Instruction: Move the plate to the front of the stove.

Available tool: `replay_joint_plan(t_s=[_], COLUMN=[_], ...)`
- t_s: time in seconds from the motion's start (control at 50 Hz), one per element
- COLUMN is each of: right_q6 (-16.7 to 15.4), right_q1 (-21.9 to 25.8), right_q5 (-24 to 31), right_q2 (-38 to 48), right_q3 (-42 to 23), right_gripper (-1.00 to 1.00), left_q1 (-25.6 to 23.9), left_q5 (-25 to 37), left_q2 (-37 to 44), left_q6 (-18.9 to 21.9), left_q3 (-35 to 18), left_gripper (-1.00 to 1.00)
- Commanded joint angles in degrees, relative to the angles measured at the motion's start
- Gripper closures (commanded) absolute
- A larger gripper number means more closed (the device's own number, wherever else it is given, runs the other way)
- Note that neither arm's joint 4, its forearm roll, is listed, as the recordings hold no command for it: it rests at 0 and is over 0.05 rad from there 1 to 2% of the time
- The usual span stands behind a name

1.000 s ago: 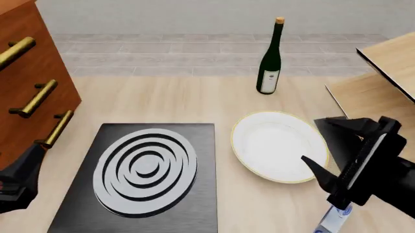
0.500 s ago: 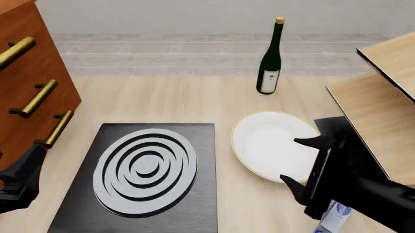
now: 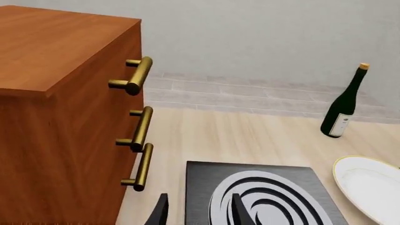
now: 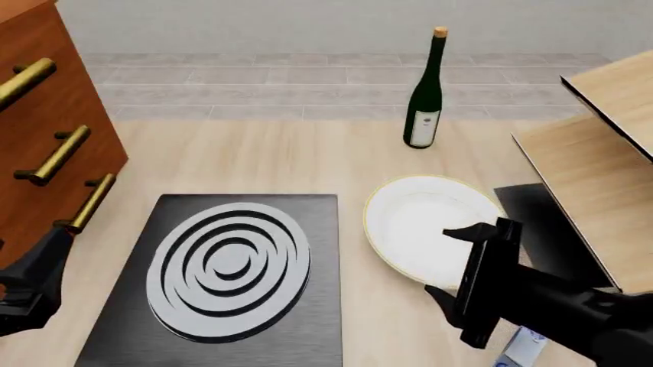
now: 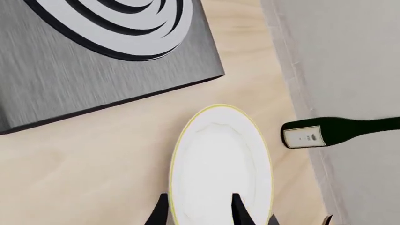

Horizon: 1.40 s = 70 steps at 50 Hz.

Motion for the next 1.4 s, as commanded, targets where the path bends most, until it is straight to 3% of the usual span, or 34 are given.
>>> replay_joint_plan(t_s=[0.02,0.44,1.16,1.18,1.4], right_q6=[0.7,2.4,0.2,0.3,-1.1], right_q1=[0.0,-0.1,-6.1,-6.2,-5.9], right_q5=[-3.9,-9.9,-18.4,-18.3,-18.5], right_q2=[6.3,18.0,29.2,29.0,26.8], right_q3=[-0.7,-3.6,-3.6,-3.6,-2.6], right_gripper=[-1.00,-1.00,-1.00,1.00,1.00], left_q1=[0.0,0.0,0.0,0.0,0.0], left_q5=[0.0,0.0,0.0,0.0,0.0], left_q2=[0.0,0.0,0.0,0.0,0.0], left_q6=[0.0,0.0,0.0,0.0,0.0], left_q3=[0.0,0.0,0.0,0.0,0.0], left_gripper=[-1.00,-1.00,-1.00,-1.00,-1.00])
